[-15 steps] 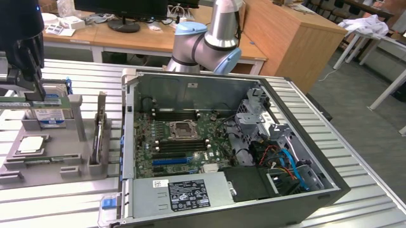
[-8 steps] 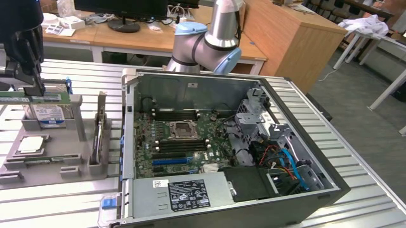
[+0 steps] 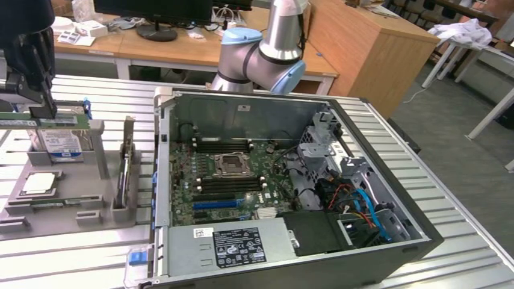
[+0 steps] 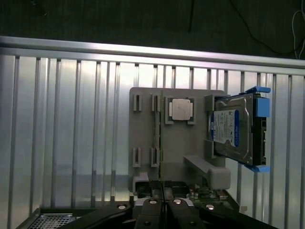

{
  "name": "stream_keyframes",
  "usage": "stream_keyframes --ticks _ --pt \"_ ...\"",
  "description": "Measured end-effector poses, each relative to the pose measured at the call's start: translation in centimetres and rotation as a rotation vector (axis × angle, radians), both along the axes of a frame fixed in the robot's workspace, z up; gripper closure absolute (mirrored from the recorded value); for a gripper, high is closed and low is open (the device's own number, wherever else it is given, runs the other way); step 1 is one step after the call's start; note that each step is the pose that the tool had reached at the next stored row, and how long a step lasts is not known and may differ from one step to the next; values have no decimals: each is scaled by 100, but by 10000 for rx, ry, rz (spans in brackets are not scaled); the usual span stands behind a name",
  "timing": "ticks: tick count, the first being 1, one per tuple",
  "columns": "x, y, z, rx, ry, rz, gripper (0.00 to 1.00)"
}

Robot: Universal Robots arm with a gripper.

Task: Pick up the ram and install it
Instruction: 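Pick up the ram and move it above insertion slot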

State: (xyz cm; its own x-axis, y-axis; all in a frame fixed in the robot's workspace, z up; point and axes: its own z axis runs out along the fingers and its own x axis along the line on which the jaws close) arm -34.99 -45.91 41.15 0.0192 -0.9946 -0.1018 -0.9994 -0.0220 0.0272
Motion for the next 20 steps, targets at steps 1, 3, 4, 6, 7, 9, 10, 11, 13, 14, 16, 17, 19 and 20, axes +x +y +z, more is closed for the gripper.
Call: stream_keyframes --ticks 1,3,4,6,7,9,10,11,13,14,16,17,19,20 --pt "0 0 1 -1 1 0 89" --pt "0 0 1 -2 2 0 89" --pt "0 0 2 -2 2 0 89" --pt "0 -1 12 -3 3 0 89" --pt "0 0 17 -2 2 -1 89" --pt "0 0 19 -1 1 0 89" --pt "0 0 19 -1 1 0 89" --pt "0 0 20 -1 1 0 89" --pt "0 0 20 -1 2 0 89" --pt "0 0 21 -2 2 0 89" --pt "6 0 21 -2 2 0 89" --pt "9 0 20 -2 2 1 89" --pt "15 0 20 -2 2 0 89" --pt "18 0 20 -2 2 0 89"
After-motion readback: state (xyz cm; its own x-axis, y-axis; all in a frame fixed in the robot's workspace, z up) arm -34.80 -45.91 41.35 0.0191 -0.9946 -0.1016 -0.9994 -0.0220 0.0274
